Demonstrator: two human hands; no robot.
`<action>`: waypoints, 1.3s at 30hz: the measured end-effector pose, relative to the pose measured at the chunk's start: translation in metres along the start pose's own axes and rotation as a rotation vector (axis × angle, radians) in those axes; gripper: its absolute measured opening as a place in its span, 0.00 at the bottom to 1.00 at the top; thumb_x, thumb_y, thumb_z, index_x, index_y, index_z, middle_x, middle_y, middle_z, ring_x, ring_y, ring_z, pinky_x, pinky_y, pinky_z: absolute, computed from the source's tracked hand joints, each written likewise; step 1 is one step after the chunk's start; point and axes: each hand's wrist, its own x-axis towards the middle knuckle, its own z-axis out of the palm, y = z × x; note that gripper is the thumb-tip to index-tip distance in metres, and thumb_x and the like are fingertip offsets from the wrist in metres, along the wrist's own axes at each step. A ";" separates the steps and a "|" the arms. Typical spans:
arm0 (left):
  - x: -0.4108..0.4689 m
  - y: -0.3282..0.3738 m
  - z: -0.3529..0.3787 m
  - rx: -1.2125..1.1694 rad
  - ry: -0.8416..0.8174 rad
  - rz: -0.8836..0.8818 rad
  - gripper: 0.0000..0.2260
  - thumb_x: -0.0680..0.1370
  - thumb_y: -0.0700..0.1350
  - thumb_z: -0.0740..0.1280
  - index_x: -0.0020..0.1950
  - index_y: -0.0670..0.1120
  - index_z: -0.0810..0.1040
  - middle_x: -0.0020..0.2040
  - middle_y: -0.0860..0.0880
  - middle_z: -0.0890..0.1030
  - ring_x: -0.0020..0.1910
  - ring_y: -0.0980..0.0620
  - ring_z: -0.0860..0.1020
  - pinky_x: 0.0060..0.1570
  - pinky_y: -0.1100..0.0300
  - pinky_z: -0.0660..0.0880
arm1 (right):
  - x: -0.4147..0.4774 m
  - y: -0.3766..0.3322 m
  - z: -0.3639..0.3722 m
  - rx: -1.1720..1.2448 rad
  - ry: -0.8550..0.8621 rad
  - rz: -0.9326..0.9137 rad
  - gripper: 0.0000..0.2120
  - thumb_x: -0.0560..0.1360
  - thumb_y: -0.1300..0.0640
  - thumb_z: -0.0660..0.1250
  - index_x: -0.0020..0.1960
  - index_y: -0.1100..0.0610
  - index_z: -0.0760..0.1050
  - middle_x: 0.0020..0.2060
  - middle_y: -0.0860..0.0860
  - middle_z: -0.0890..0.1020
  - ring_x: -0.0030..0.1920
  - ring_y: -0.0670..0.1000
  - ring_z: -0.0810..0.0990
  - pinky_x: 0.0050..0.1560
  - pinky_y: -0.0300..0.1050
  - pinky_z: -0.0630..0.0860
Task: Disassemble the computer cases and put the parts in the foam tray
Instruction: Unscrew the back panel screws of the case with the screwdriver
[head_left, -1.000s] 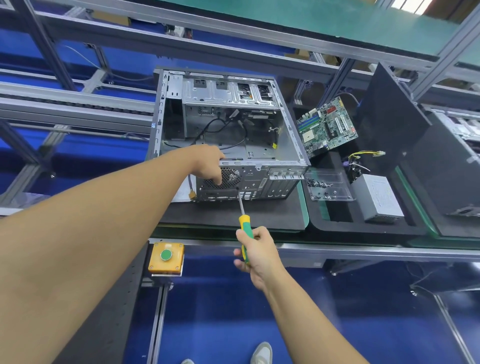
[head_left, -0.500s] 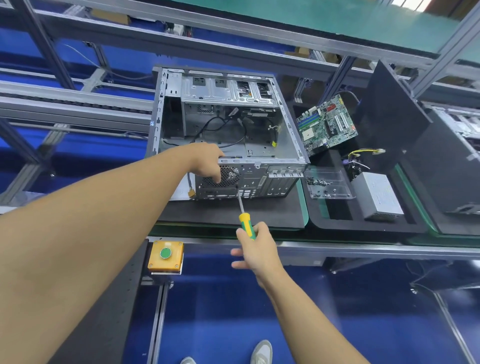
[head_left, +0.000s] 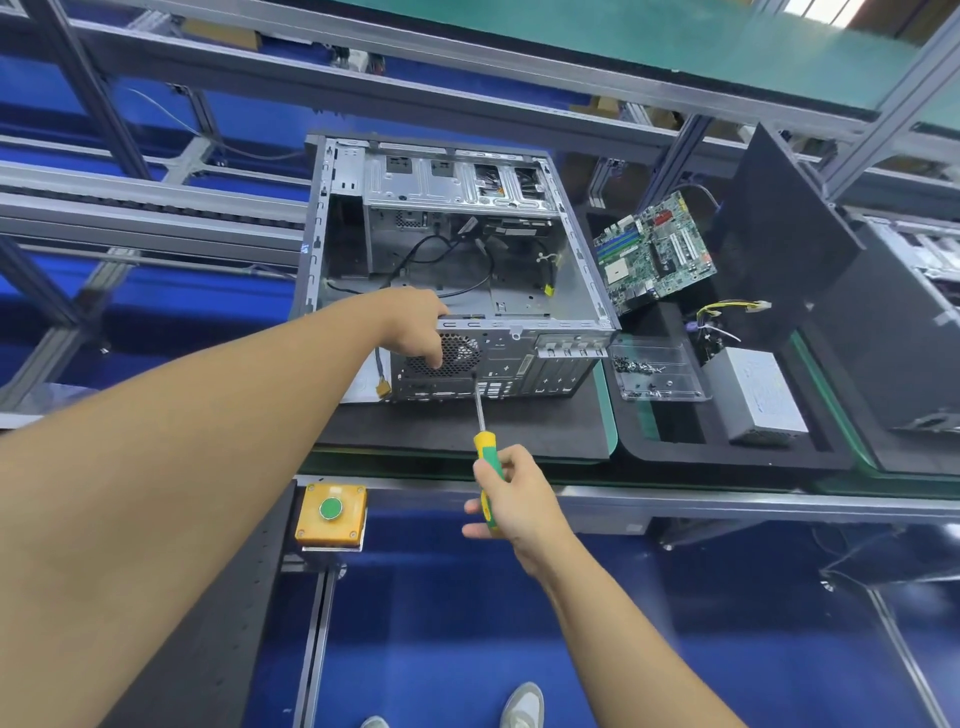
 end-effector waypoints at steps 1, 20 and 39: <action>0.000 0.000 0.000 -0.004 -0.001 0.001 0.36 0.73 0.52 0.73 0.77 0.43 0.64 0.45 0.49 0.78 0.45 0.48 0.70 0.36 0.57 0.66 | -0.001 0.001 0.001 -0.061 0.034 -0.028 0.06 0.81 0.53 0.63 0.51 0.56 0.68 0.45 0.51 0.74 0.34 0.48 0.80 0.32 0.42 0.80; 0.006 -0.005 0.003 0.009 0.022 0.019 0.32 0.73 0.52 0.73 0.73 0.42 0.69 0.39 0.53 0.69 0.45 0.47 0.70 0.31 0.61 0.62 | -0.001 -0.006 -0.001 -0.105 0.073 -0.149 0.09 0.77 0.56 0.67 0.51 0.50 0.66 0.41 0.49 0.74 0.32 0.50 0.73 0.26 0.40 0.74; 0.004 -0.004 0.001 0.045 0.002 0.030 0.29 0.73 0.52 0.73 0.70 0.43 0.71 0.39 0.55 0.72 0.39 0.52 0.73 0.32 0.59 0.64 | -0.004 0.023 0.001 0.166 -0.006 0.075 0.06 0.81 0.50 0.61 0.46 0.50 0.70 0.35 0.49 0.75 0.28 0.47 0.70 0.24 0.39 0.63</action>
